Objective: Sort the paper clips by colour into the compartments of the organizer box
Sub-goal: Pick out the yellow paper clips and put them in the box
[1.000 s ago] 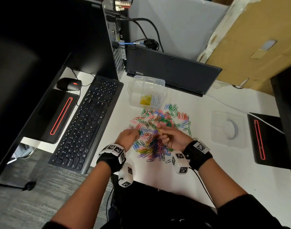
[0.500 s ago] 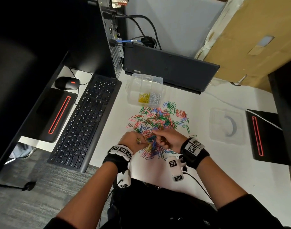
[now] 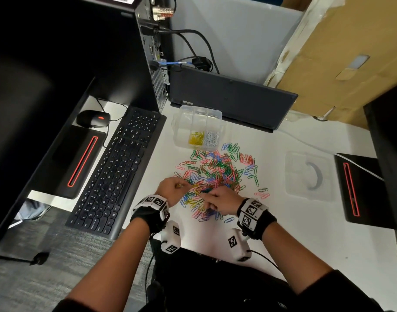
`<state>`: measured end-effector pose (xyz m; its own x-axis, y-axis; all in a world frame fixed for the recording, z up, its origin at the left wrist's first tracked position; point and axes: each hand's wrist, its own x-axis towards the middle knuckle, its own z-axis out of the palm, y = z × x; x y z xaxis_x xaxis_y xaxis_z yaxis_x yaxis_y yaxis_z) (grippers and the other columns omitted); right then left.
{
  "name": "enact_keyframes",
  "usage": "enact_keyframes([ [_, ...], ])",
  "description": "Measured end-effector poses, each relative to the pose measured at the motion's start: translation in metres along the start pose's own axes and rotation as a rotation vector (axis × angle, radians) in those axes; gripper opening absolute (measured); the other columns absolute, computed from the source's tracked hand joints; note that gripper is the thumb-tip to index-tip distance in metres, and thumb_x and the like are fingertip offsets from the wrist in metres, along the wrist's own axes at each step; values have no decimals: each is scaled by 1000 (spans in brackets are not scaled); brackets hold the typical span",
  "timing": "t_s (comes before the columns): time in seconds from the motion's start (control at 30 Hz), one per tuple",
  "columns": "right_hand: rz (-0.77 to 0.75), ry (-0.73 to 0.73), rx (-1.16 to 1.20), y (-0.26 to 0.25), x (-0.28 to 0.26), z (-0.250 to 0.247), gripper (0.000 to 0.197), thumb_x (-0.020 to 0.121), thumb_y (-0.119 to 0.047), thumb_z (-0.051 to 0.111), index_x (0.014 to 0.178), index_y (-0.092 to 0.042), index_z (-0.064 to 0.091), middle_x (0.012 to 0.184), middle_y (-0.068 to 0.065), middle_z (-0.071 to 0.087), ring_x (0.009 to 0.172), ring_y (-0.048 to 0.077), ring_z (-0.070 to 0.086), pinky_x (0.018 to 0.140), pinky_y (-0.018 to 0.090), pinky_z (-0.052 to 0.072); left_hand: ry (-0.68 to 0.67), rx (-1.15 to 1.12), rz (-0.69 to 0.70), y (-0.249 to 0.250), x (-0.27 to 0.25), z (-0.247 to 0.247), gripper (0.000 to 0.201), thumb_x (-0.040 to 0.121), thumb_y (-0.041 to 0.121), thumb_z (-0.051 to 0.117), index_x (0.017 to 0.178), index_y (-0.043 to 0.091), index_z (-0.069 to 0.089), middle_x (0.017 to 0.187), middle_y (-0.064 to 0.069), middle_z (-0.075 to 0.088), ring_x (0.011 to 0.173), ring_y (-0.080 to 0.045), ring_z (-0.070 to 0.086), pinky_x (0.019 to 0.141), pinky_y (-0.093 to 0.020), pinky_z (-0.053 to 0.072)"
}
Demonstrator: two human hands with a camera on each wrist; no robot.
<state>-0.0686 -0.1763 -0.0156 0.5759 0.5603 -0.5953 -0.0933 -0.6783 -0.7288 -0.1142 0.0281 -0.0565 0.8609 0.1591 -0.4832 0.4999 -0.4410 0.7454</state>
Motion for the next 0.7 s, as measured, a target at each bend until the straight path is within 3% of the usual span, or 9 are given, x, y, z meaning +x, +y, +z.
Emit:
enact_keyframes([
  [0.07,-57,16,-27,5,4,2,28,96,-38,60,88,-18,78,62,-10,64,53,8,54,59,23,44,-19,8,-3,-3,1,-1,13,89,32,66,94,21,71,103,-1,69,98,-16,62,89,-29,49],
  [0.13,-107,71,-92,6,5,4,17,89,-35,70,93,-21,79,69,-14,66,63,-1,57,67,20,46,-14,9,23,-4,-1,0,16,90,34,65,94,20,69,99,0,69,93,-15,62,85,-29,49],
  [0.2,-157,134,-148,2,6,8,11,83,-27,76,90,-19,80,62,-18,61,58,-5,54,63,14,43,-6,8,42,-3,-3,2,17,92,36,62,90,20,66,88,1,67,81,-13,59,75,-25,46],
  [0.27,-166,170,-198,-5,8,16,11,80,-23,79,90,-19,79,71,-15,66,61,-5,57,65,16,46,-2,-17,17,-4,-4,3,18,94,36,57,85,21,60,75,2,60,68,-15,52,65,-25,41],
  [0.33,-143,197,-264,-8,10,25,13,79,-26,79,90,-21,76,80,-9,69,68,2,60,68,22,49,-8,-86,-21,-4,-3,2,22,98,35,50,81,22,54,70,0,55,65,-20,47,64,-28,38],
  [0.47,-125,259,-397,-12,12,31,11,82,-32,76,88,-23,75,78,-8,66,67,8,57,63,20,43,20,-126,-63,0,-7,0,28,100,33,37,80,17,49,70,-3,53,64,-21,45,64,-30,36],
  [0.6,-159,293,-496,-6,14,17,11,89,-28,67,84,-21,74,78,-8,70,64,9,57,60,22,46,17,-193,-72,-1,-10,0,30,98,31,39,72,19,47,64,-1,51,58,-19,41,56,-28,34],
  [0.7,-158,304,-375,3,12,4,9,88,-23,70,82,-17,71,65,-15,61,55,0,51,57,21,45,28,-350,-106,1,-10,1,27,97,22,43,73,13,46,63,-5,54,54,-18,40,50,-26,32],
])
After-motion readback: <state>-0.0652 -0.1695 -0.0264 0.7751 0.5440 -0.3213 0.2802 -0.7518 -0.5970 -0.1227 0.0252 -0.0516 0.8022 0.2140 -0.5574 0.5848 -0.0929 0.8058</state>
